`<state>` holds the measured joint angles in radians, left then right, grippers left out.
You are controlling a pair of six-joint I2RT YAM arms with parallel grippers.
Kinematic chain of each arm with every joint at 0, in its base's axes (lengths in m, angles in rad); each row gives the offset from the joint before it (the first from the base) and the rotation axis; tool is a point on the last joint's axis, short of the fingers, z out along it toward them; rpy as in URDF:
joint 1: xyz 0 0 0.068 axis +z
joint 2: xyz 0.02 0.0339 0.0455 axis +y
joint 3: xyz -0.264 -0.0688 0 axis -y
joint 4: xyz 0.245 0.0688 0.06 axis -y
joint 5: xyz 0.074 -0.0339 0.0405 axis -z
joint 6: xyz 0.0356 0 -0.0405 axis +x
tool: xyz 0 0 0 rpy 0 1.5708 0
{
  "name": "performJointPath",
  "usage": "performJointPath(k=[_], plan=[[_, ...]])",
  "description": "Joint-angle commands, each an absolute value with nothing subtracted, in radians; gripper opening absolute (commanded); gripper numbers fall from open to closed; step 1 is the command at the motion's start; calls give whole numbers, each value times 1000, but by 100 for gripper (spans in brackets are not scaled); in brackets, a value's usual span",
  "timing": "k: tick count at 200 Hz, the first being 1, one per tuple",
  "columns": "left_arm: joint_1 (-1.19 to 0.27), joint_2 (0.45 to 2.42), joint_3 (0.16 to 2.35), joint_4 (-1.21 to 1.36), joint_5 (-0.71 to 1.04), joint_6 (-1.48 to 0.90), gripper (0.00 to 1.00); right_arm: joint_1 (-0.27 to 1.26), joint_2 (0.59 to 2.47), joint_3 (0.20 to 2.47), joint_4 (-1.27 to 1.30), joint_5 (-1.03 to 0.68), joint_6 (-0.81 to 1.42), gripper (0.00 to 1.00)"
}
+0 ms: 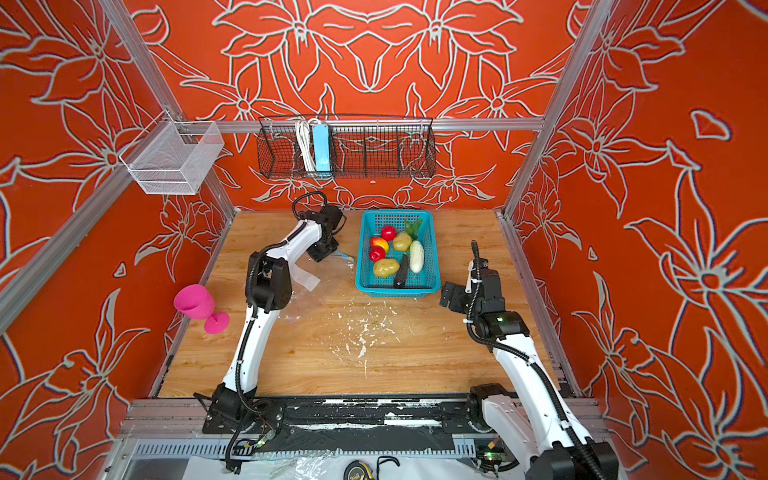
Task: Place the food in the zip-top bag and seal the zipper
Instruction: 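Lower the left gripper and pinch the bag's top layer at the zipper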
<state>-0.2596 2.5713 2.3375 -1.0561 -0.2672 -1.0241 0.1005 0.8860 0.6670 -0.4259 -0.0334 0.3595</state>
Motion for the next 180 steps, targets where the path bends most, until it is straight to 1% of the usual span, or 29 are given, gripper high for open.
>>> performJointPath(k=[1,10,21,35,56,63,87,95,113,180], plan=[[-238,2640,2309,-1090,-212,-1022,39,106,884,693,-436,-13,380,98],[-235,2644,2318,-1091,-209,-1019,38,104,887,694,-433,-13,380,98],[-233,2650,2329,-1092,-203,-1016,30,106,892,698,-431,-14,380,98],[-233,2655,2337,-1089,-197,-1015,22,105,899,704,-431,-15,379,98],[-233,2657,2338,-1083,-189,-1019,20,106,908,715,-428,-18,378,98],[-233,2656,2339,-1082,-188,-1019,17,106,911,719,-428,-20,377,98],[-233,2652,2339,-1084,-187,-1018,15,106,919,724,-420,-24,379,98],[-233,2649,2337,-1085,-188,-1015,12,106,920,724,-421,-26,379,98],[-233,2638,2338,-1091,-189,-1009,0,106,922,723,-420,-30,386,98],[-270,2552,2306,-1113,-225,-928,0,106,887,724,-448,-45,400,98]])
